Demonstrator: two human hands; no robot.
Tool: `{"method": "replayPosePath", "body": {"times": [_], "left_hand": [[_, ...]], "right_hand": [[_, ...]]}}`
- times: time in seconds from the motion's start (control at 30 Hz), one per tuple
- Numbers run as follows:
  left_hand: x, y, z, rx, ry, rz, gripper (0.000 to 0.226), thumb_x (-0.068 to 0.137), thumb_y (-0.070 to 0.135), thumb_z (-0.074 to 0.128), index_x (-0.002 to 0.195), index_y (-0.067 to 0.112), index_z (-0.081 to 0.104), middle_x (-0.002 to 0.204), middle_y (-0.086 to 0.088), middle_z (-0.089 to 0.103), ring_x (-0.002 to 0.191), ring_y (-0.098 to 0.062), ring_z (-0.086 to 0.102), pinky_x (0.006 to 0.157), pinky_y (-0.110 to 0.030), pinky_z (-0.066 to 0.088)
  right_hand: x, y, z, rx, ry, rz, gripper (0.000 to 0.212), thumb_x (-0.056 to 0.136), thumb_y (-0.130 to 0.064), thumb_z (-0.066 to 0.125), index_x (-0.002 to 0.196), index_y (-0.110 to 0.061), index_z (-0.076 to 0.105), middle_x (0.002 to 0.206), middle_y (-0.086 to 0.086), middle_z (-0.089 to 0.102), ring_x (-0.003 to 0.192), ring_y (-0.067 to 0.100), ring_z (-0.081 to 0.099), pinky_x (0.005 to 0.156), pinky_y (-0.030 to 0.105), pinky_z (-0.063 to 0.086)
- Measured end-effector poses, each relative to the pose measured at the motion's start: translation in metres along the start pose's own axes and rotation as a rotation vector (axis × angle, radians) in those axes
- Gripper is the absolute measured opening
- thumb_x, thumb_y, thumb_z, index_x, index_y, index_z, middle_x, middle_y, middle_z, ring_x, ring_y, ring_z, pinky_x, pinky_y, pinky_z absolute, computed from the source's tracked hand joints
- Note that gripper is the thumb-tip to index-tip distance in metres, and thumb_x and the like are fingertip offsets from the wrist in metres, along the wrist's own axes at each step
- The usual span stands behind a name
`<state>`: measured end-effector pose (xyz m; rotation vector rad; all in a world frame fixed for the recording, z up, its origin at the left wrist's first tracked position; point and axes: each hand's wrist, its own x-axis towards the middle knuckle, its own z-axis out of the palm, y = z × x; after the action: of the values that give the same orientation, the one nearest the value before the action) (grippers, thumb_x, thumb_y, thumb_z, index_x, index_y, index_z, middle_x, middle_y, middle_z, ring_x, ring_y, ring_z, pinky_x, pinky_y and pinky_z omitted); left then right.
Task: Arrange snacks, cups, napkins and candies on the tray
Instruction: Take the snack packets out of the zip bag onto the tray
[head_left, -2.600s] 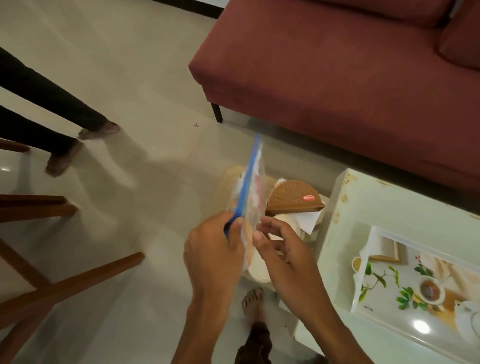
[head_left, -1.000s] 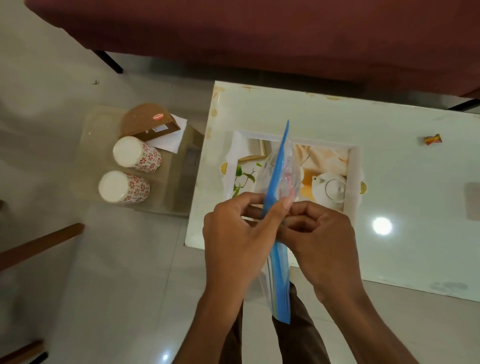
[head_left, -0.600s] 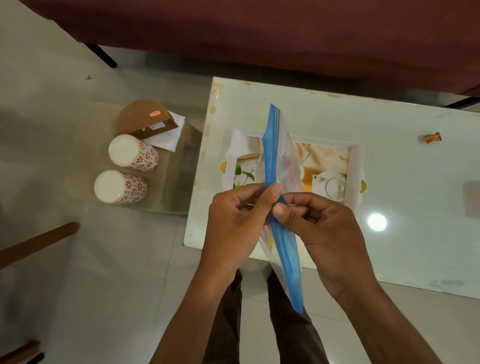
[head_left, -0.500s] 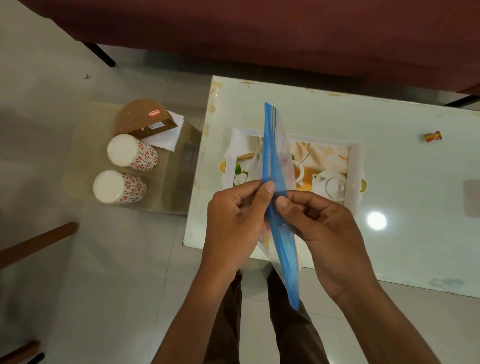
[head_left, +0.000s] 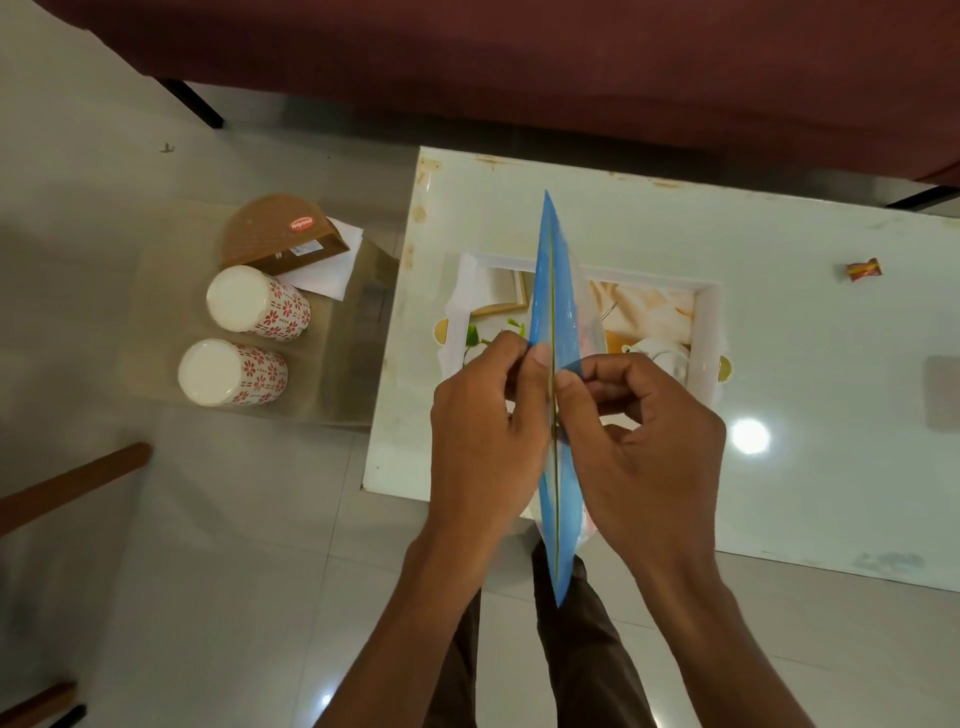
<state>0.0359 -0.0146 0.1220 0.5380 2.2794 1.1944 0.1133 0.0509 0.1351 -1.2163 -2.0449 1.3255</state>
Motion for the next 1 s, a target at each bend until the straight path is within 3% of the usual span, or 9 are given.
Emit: {"method": "replayPosePath", "body": {"times": [0.13, 0.27, 0.4, 0.47, 0.57, 0.73, 0.8, 0.93, 1.0], "left_hand": [[-0.001, 0.004, 0.003, 0.160, 0.056, 0.149, 0.025, 0.100, 0.024, 0.053, 0.087, 0.005, 0.063, 0.075, -0.007, 0.070, 0.060, -0.012, 0.061, 0.055, -0.019, 0.054], [-0.002, 0.005, 0.005, 0.261, 0.066, 0.266, 0.026, 0.093, 0.018, 0.059, 0.080, -0.004, 0.063, 0.068, -0.014, 0.070, 0.054, -0.023, 0.066, 0.051, -0.031, 0.058], [-0.003, 0.005, 0.004, 0.288, 0.075, 0.311, 0.035, 0.091, 0.025, 0.057, 0.075, -0.006, 0.062, 0.062, -0.016, 0.067, 0.048, -0.025, 0.063, 0.047, -0.031, 0.055], [-0.004, 0.006, 0.004, 0.282, 0.086, 0.300, 0.043, 0.093, 0.032, 0.054, 0.076, -0.006, 0.061, 0.065, -0.017, 0.068, 0.050, -0.025, 0.064, 0.049, -0.030, 0.055], [-0.007, 0.008, 0.003, 0.254, 0.088, 0.253, 0.045, 0.094, 0.035, 0.049, 0.079, -0.006, 0.060, 0.074, -0.019, 0.072, 0.056, -0.027, 0.068, 0.053, -0.029, 0.055], [-0.008, 0.016, -0.001, 0.332, 0.049, 0.291, 0.045, 0.091, 0.035, 0.058, 0.079, -0.008, 0.060, 0.072, -0.022, 0.070, 0.057, -0.030, 0.069, 0.052, -0.034, 0.056], [-0.008, 0.018, -0.008, 0.407, 0.091, 0.310, 0.048, 0.091, 0.040, 0.060, 0.076, -0.005, 0.061, 0.063, -0.019, 0.067, 0.049, -0.025, 0.064, 0.047, -0.025, 0.045], [0.002, 0.013, -0.029, 0.489, 0.191, 0.236, 0.033, 0.100, 0.024, 0.051, 0.078, 0.001, 0.060, 0.060, -0.003, 0.058, 0.046, -0.010, 0.045, 0.044, -0.006, 0.024], [0.006, 0.005, -0.034, 0.448, 0.065, 0.169, 0.030, 0.102, 0.027, 0.049, 0.087, 0.003, 0.059, 0.074, -0.005, 0.067, 0.054, -0.011, 0.058, 0.044, -0.012, 0.040]], "right_hand": [[0.001, -0.001, -0.002, -0.058, 0.042, 0.004, 0.010, 0.087, -0.017, 0.072, 0.083, -0.023, 0.065, 0.070, -0.018, 0.062, 0.072, 0.001, 0.065, 0.060, 0.002, 0.047], [-0.003, 0.001, -0.003, -0.154, 0.080, -0.049, 0.006, 0.086, -0.013, 0.073, 0.081, -0.015, 0.070, 0.068, -0.008, 0.063, 0.064, 0.011, 0.063, 0.060, 0.007, 0.049], [-0.004, 0.000, -0.004, -0.287, 0.109, -0.126, 0.015, 0.086, -0.009, 0.071, 0.071, -0.009, 0.070, 0.060, 0.001, 0.061, 0.055, 0.016, 0.057, 0.053, 0.027, 0.048], [-0.005, 0.000, -0.002, -0.326, 0.132, -0.125, 0.021, 0.086, -0.006, 0.070, 0.065, -0.008, 0.065, 0.056, 0.003, 0.056, 0.054, 0.018, 0.053, 0.051, 0.029, 0.043], [-0.008, 0.000, 0.000, -0.338, 0.176, -0.114, 0.021, 0.086, -0.007, 0.068, 0.065, -0.008, 0.064, 0.057, 0.004, 0.055, 0.054, 0.017, 0.050, 0.051, 0.026, 0.039], [-0.016, -0.003, 0.001, -0.399, 0.251, -0.160, 0.015, 0.091, -0.012, 0.064, 0.081, -0.006, 0.073, 0.069, 0.006, 0.063, 0.058, 0.012, 0.053, 0.057, 0.007, 0.034], [-0.015, -0.002, -0.002, -0.466, 0.315, -0.201, 0.018, 0.091, -0.013, 0.062, 0.083, -0.004, 0.075, 0.070, 0.009, 0.064, 0.059, 0.016, 0.056, 0.058, 0.009, 0.030], [-0.007, 0.009, -0.019, -0.460, 0.357, -0.165, 0.018, 0.094, -0.019, 0.063, 0.088, -0.007, 0.076, 0.075, 0.007, 0.069, 0.061, 0.014, 0.060, 0.059, 0.011, 0.037], [-0.008, 0.010, -0.024, -0.354, 0.241, -0.122, 0.026, 0.094, -0.030, 0.058, 0.089, -0.009, 0.074, 0.079, 0.001, 0.070, 0.064, 0.006, 0.058, 0.063, 0.003, 0.042]]}}
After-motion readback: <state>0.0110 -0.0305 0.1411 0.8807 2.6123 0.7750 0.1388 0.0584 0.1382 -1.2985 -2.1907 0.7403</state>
